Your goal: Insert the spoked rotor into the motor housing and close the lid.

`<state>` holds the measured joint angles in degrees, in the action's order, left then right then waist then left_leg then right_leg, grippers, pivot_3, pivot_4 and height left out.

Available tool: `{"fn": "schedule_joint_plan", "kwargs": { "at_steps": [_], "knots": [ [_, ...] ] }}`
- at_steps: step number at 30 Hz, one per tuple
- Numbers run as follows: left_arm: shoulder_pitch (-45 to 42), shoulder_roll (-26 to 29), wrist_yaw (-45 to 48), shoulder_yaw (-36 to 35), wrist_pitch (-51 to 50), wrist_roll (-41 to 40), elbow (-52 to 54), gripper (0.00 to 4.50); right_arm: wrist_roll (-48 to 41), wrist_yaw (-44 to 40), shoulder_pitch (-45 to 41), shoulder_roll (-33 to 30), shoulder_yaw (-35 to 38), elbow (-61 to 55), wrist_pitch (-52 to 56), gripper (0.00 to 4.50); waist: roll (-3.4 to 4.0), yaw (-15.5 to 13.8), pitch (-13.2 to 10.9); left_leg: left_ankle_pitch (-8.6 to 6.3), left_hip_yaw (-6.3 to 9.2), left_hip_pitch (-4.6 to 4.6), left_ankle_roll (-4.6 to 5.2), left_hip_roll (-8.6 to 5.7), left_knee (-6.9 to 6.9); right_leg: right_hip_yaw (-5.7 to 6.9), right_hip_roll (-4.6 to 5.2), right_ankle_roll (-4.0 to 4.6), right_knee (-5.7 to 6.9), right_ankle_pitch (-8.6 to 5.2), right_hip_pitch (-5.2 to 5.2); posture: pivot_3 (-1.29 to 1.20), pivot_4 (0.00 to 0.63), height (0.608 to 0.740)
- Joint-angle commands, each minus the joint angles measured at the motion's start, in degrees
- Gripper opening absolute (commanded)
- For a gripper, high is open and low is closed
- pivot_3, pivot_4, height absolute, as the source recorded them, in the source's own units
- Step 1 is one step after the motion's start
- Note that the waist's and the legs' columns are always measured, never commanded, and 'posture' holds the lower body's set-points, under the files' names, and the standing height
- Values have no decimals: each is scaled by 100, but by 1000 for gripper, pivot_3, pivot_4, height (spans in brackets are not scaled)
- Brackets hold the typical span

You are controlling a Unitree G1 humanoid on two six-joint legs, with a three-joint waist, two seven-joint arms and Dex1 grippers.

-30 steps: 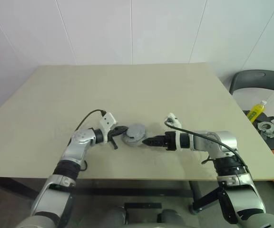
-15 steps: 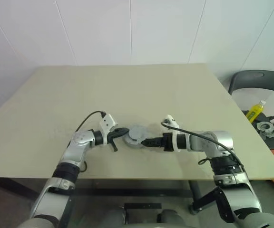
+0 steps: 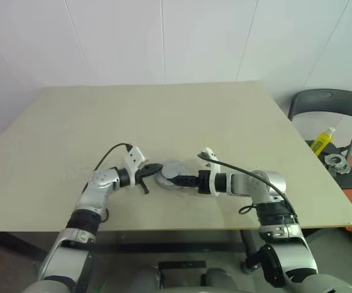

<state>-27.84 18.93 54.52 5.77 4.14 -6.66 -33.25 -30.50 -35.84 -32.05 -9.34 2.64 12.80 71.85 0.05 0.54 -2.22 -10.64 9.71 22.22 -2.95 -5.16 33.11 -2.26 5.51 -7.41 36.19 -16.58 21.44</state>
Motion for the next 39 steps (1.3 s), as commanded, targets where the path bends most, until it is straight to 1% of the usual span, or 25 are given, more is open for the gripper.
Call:
{"fn": "schedule_joint_plan", "kwargs": {
  "at_steps": [1, 2, 7, 8, 9, 12, 19, 21, 25, 29, 33, 36, 39],
  "knots": [
    [-36, -140, 109, 241, 36, 121, -91, 0, -209, 10, -183, 430, 67, 99, -261, 4058, 0, 31, 0, 0, 0, 0, 0, 0, 0, 0, 0, -3, 0, 2, 0, 0, 0, 740],
    [-39, -141, 109, 238, 43, 124, -97, 0, -218, -5, -183, 455, 82, 112, -298, 3841, 0, 38, 0, 0, 0, 0, 0, 0, 0, -1, 0, -7, 1, 4, 0, 0, 0, 740],
    [-52, -147, 106, 225, 81, 152, -121, 0, -283, -40, -68, 609, 24, -76, -450, 2196, 1, 37, 0, 7, 0, 9, 12, 0, -3, -2, 0, -3, 2, 14, 2, 0, 0, 740],
    [-52, -150, 104, 223, 86, 155, -120, 0, -292, -38, -63, 622, 36, -87, -456, 1949, 1, 33, -1, 8, 0, 8, 12, 0, -3, -2, -1, 7, 2, 21, 2, 0, 0, 740],
    [-53, -152, 104, 221, 92, 158, -121, 0, -236, 6, -62, 632, 38, -44, -517, 1881, 1, 30, -1, 8, 0, 8, 12, 0, -2, -2, -1, 7, 4, 21, 2, 0, 0, 740],
    [-54, -157, 108, 221, 95, 166, -121, 0, -80, 116, -77, 626, 55, 176, -606, 1853, 2, 43, -1, 1, 3, 5, 0, 0, 3, -4, -5, -3, 8, 12, 1, 0, 0, 740],
    [-56, -201, 57, 183, 113, 166, -152, 0, -103, 121, -141, 617, 197, 402, -646, 1853, 5, 46, 0, 0, 7, -5, -1, 3, 3, -4, -11, 8, 12, 14, 0, 0, 0, 740],
    [-157, -387, -71, -160, -182, -262, -70, 0, -69, 177, -166, 661, 229, 499, -721, 1853, 7, 44, 0, 0, 7, -6, -1, 3, 3, -4, -11, 9, 12, 14, 0, 0, 0, 740],
    [-564, -750, -389, -1058, -1144, -1313, 258, 0, -42, 208, -153, 744, 213, 562, -785, 1853, 2, 42, -5, 1, 11, 2, -1, 4, 5, -3, -12, 6, 15, 15, 2, 0, 0, 740],
    [-917, -838, -651, -1789, -2332, -2298, 453, 0, -4, 196, -118, 768, 88, 555, -833, 1853, -9, 88, -12, 12, 10, 21, 12, 2, 11, -7, -15, -22, 16, 31, 21, 0, 0, 740],
    [-911, -721, -833, -1988, -2969, -2580, 562, 0, -19, 147, -125, 736, 67, 526, -985, 1853, -9, 206, -12, 12, 9, 24, 12, 1, -6, -20, -16, -13, 14, 42, 34, 0, 0, 740],
    [-900, -691, -1091, -2211, -3218, -2761, 467, 0, -53, 115, -151, 724, 95, 532, -1074, 1853, -12, 200, -15, 12, 9, 26, 12, -1, -5, -22, -16, -13, 14, 43, 35, 0, 0, 740],
    [-891, -700, -1305, -2552, -3651, -3145, 434, 0, -94, 90, -151, 745, 111, 532, -1158, 1853, -15, 199, -17, 12, 7, 25, 11, -1, 1, -21, -16, -13, 15, 44, 33, 0, 0, 740]
  ]
}}
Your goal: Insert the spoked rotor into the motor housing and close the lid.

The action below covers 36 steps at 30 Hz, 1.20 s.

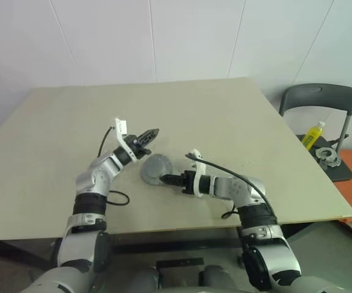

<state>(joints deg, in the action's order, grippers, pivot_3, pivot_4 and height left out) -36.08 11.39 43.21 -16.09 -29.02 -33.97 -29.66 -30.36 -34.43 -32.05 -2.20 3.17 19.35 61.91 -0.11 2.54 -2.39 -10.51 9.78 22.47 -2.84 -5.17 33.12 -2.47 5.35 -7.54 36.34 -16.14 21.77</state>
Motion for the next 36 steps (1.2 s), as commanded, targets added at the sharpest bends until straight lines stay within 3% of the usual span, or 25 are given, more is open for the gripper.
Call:
{"fn": "schedule_joint_plan", "kwargs": {
  "at_steps": [1, 14, 16, 20, 29, 36],
  "knots": [
    [-52, 52, -228, -473, -511, -552, 98, 0, -122, -51, -150, 45, 71, -120, -184, 1853, 0, 0, 0, 0, 0, 0, 0, 0, 1, 0, 0, 0, 1, 0, 0, 0, 0, 740],
    [123, 79, -1023, -1328, -1273, -1402, 289, 0, -228, 47, -223, 291, 272, 15, -418, 1853, -2, 2, -1, 0, -2, 2, -1, 0, -2, -2, 1, 2, 0, 1, 5, 0, 0, 740],
    [149, 97, -1069, -1359, -1308, -1449, 322, 0, -283, 19, -207, 304, 306, -25, -391, 1853, -2, 1, -1, -1, -1, 2, -2, 1, -2, -2, 1, 2, 0, 1, 7, 0, 0, 740],
    [211, 87, -1103, -1304, -1325, -1423, 372, 0, -282, 46, -186, 326, 357, -63, -462, 1271, -2, 2, -1, -1, -3, 2, -2, 0, -3, -4, 1, 3, 0, 1, 6, 0, 0, 740],
    [215, 9, -1188, -1262, -1312, -1415, 420, 0, -272, 142, -294, 336, 401, 104, -554, 1204, -3, -1, -1, -1, -6, 3, -2, 0, -2, -4, 1, 4, 0, 2, 7, 0, 0, 740],
    [216, 20, -1168, -1314, -1250, -1405, 239, 0, -770, 276, -516, 490, 1058, 330, -481, 1204, -3, -1, -1, 0, -8, 3, -2, 0, -2, -5, 1, 6, 0, 3, 7, 0, 0, 740]
  ]
}}
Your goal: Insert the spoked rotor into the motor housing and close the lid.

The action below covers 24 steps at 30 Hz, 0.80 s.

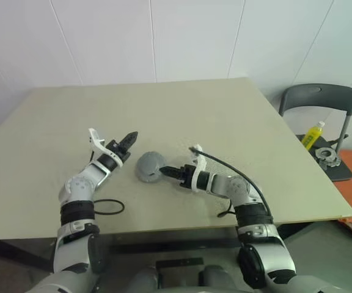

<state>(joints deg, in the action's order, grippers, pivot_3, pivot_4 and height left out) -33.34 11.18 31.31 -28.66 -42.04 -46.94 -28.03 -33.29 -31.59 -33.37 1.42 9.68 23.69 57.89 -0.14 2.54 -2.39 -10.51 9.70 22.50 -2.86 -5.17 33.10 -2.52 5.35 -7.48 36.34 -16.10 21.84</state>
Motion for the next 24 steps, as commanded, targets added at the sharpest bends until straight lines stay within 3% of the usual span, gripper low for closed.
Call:
{"fn": "schedule_joint_plan", "kwargs": {
  "at_steps": [1, 10, 11, 14, 24],
  "knots": [
    [-64, 12, -5, -112, 13, -189, 96, 0, -544, 17, -446, 134, 521, -50, -112, 1204, 0, -1, 0, 0, 0, 0, 0, 0, 0, 0, 0, 0, 0, 0, 0, 0, 0, 740],
    [40, 26, -433, -554, -415, -796, 329, 0, -841, 137, -1060, 164, 1192, 450, -648, 1204, 0, 19, 0, 0, 0, 0, 0, 0, -2, -1, 0, 0, 0, 0, 1, 0, 0, 740],
    [116, 44, -511, -505, -474, -758, 417, 179, -849, 129, -1124, 174, 1216, 505, -716, 1204, 0, 25, 0, 0, 0, 0, 0, 1, -3, -1, 0, 0, 0, 0, 1, 0, 0, 740],
    [396, 66, -625, -381, -647, -737, 681, 818, -864, 85, -1279, 210, 1241, 670, -891, 1204, 0, 28, 0, 0, 0, 0, 0, 1, -3, -7, 0, 0, 0, 0, 3, 0, 0, 740],
    [552, -385, -1308, -1031, -828, -1709, 771, 4246, -861, -23, -1554, 288, 1190, 1057, -1184, 1204, 0, 2, 0, 1, 1, 1, 0, 0, 0, -10, 0, 3, 1, 2, 2, 0, 0, 740]
  ]
}}
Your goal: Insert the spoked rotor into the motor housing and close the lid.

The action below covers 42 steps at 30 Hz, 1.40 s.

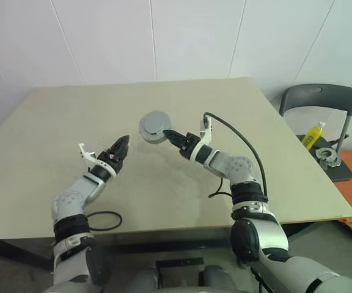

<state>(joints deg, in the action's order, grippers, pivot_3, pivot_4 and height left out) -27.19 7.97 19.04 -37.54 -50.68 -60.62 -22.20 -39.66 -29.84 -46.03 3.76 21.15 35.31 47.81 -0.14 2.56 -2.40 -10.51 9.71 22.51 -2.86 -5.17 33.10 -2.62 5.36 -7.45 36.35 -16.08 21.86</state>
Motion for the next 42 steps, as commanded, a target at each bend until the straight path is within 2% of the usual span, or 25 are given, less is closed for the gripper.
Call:
{"fn": "schedule_joint_plan", "kwargs": {
  "at_steps": [1, 9, 14, 24, 34, 37, 42],
  "knots": [
    [-81, -106, -139, -186, 44, -423, 182, 4481, -222, -206, -288, 56, 36, -91, -186, 1204, -1, 1, 0, 0, -1, 0, 0, 0, 0, 0, 0, 0, -1, 0, 0, 0, 0, 740],
    [-399, -205, -826, -619, -498, -1555, -382, 4481, -177, -231, -198, 58, -66, -81, -191, 1204, -1, 12, 0, 0, -1, 0, 0, 0, 1, 0, -1, 0, 0, 0, 1, 0, 0, 740],
    [-433, -206, -1007, -533, -911, -1933, -508, 4481, -185, -222, -173, 61, -71, -102, -177, 1204, -1, 11, 0, 0, -2, 1, 0, 0, 1, -1, -1, 0, 0, 0, 1, 0, 0, 740],
    [-430, -156, -891, -25, -914, -1596, -488, 4481, -179, -209, -107, 95, -150, -140, -171, 1204, -1, 8, 1, 1, -12, 1, -1, -1, 1, 0, -2, 2, 0, 1, 1, 0, 0, 740],
    [-1190, -66, 121, 504, -193, -634, -1388, 4481, -185, -156, -127, 134, -197, -60, 8, 1204, -1, 16, 1, 2, -15, 1, -3, -3, 2, 0, -3, 4, 0, 2, 0, 0, 0, 740],
    [-1302, 19, 522, 584, 96, -348, -1591, 3867, -179, -140, -107, 146, -205, -72, 7, 1204, -1, 43, 0, 2, -15, 1, -3, -2, -1, -1, -4, 4, 0, 2, 3, 0, 0, 740],
    [-1244, 82, 947, 682, 139, -57, -1559, 2413, -191, -135, -92, 122, -200, -72, 11, 1204, -1, 121, 0, 3, -13, 17, -3, -2, -2, -1, -4, 3, 1, 3, 19, 0, 0, 740]
  ]
}}
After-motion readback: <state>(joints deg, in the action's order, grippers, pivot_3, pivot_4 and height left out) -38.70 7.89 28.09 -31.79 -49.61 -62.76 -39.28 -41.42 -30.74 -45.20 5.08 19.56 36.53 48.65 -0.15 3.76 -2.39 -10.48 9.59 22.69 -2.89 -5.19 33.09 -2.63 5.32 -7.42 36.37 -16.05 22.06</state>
